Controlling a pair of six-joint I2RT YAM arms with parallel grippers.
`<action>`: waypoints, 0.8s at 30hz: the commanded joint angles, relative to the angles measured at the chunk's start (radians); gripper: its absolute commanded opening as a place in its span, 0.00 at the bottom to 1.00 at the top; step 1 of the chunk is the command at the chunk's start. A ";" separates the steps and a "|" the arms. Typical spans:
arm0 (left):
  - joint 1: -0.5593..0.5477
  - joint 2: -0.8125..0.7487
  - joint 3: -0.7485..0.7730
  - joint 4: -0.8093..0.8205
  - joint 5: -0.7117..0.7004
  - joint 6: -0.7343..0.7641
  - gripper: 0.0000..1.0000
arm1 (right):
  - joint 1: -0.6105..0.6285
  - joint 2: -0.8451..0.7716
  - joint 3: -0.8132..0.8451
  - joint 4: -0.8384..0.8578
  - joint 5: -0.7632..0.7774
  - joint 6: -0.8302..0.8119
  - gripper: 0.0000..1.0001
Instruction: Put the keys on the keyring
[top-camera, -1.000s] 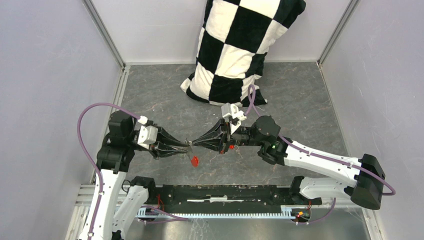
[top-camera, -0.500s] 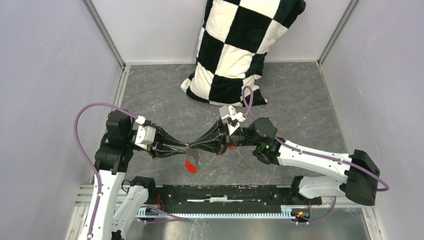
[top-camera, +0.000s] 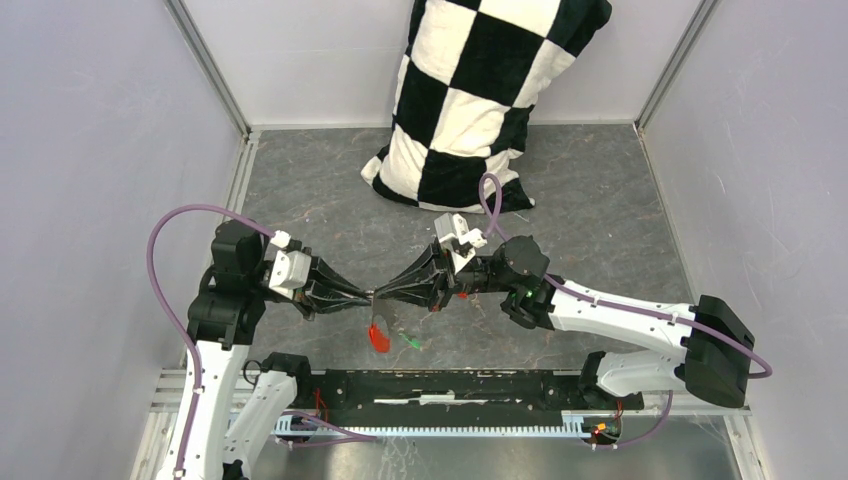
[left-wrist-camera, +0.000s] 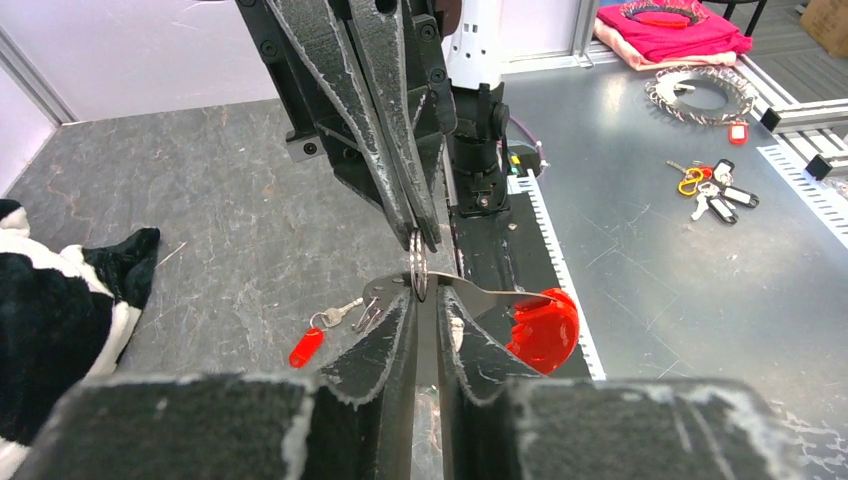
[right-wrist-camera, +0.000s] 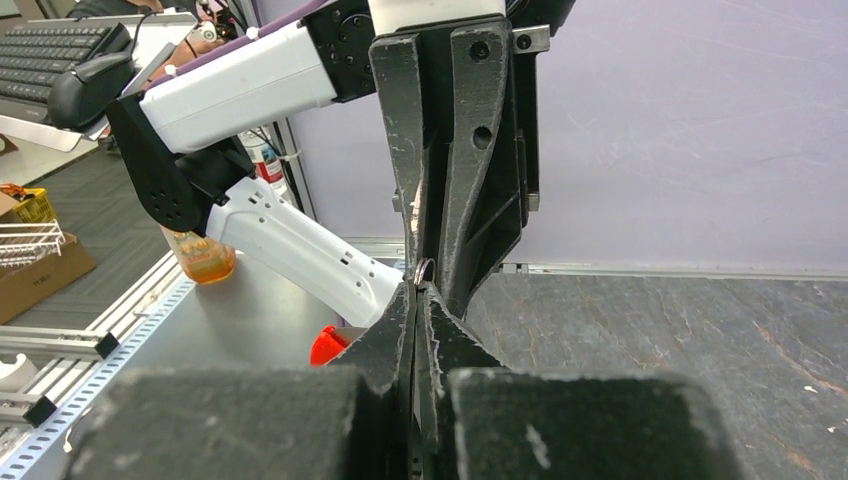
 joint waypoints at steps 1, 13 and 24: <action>-0.002 0.009 0.035 -0.003 0.086 -0.030 0.18 | 0.018 -0.002 0.010 0.010 0.016 -0.064 0.01; -0.001 -0.001 0.036 -0.002 0.071 -0.034 0.02 | 0.033 -0.007 0.001 -0.041 0.056 -0.141 0.02; -0.002 -0.092 -0.010 0.007 -0.077 0.161 0.02 | 0.028 -0.043 0.338 -0.812 0.099 -0.462 0.44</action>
